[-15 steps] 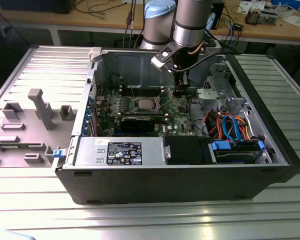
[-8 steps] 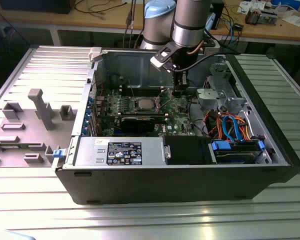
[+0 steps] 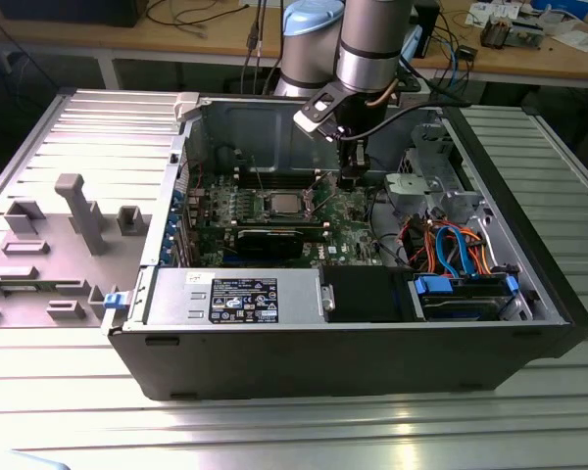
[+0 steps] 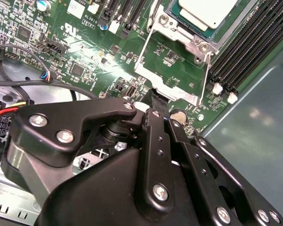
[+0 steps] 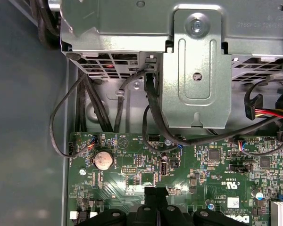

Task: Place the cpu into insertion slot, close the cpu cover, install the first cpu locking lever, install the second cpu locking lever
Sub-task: 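Close the cpu cover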

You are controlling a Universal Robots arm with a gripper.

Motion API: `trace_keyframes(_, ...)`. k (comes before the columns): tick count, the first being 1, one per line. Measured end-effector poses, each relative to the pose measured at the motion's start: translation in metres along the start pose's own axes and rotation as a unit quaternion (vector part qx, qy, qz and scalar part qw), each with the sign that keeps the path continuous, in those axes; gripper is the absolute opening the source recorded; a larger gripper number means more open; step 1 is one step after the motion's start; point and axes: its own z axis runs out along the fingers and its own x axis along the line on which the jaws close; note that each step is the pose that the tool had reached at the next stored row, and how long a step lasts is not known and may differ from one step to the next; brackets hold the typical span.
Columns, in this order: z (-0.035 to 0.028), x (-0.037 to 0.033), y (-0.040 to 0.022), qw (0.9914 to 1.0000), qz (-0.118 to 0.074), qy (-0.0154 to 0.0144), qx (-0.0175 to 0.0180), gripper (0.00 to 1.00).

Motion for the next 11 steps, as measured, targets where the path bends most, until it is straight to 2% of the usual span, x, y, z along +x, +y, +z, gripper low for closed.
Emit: trace_keyframes(11,-0.0012,0.0,-0.0002,1.0,0.0,0.0,0.0,0.11)
